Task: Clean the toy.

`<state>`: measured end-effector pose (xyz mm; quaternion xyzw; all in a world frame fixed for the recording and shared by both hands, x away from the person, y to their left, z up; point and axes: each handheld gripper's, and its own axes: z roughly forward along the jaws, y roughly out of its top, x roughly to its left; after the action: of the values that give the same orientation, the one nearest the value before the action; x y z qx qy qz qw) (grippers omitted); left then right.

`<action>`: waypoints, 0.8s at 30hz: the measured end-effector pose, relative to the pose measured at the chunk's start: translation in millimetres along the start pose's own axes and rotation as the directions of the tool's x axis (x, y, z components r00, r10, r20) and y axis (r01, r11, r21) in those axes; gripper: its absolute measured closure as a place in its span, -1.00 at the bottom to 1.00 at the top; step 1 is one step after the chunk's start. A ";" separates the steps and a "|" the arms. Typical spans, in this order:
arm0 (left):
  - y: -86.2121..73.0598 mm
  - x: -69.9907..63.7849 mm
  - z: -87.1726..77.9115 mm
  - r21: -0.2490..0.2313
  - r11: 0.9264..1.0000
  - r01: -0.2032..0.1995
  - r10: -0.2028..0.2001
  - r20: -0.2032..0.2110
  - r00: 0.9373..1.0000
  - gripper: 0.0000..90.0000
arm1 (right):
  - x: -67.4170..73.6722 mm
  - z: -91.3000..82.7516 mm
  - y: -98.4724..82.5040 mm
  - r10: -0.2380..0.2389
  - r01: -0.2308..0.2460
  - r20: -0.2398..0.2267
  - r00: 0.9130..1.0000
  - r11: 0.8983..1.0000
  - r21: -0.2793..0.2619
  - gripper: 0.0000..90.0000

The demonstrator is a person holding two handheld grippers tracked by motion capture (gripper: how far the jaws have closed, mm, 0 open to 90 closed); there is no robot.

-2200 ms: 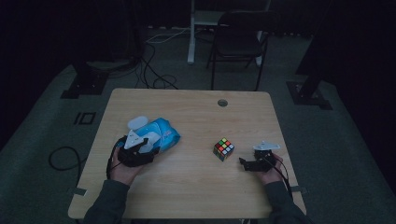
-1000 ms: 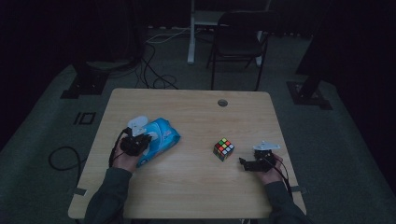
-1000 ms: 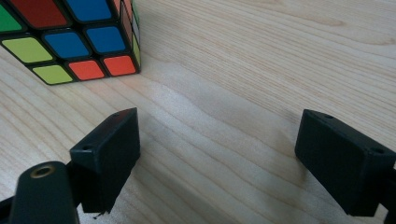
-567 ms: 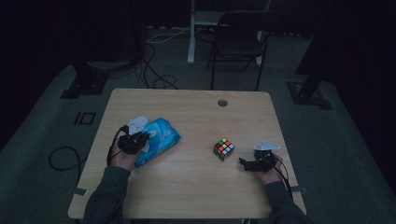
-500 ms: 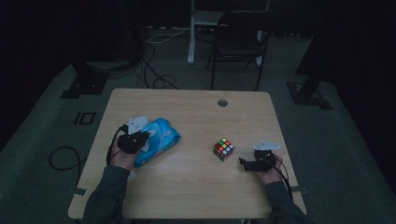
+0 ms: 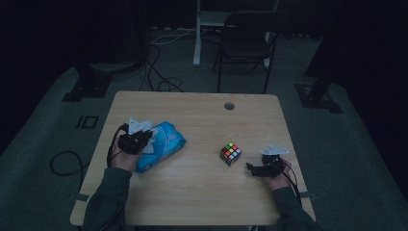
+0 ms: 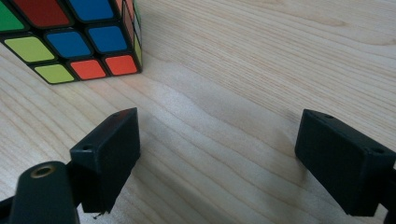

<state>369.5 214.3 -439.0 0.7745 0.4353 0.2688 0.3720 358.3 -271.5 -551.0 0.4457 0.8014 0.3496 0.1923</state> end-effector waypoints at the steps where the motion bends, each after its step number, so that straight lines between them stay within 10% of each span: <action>1: 2.5 0.2 -2.3 -0.008 1.000 0.000 0.000 0.004 1.000 0.97 | 0.0 0.0 0.0 0.000 0.000 0.000 1.000 1.000 0.000 -0.68; 24: 32.1 -9.5 -29.6 -0.116 0.993 -0.008 0.018 0.087 0.996 0.97 | 0.0 0.1 0.1 0.000 0.000 0.000 1.000 1.000 -0.001 -0.68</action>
<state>358.2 205.1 -396.7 0.7656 0.3973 0.2617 0.4330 358.4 -271.5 -551.0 0.4456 0.8012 0.3499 0.1926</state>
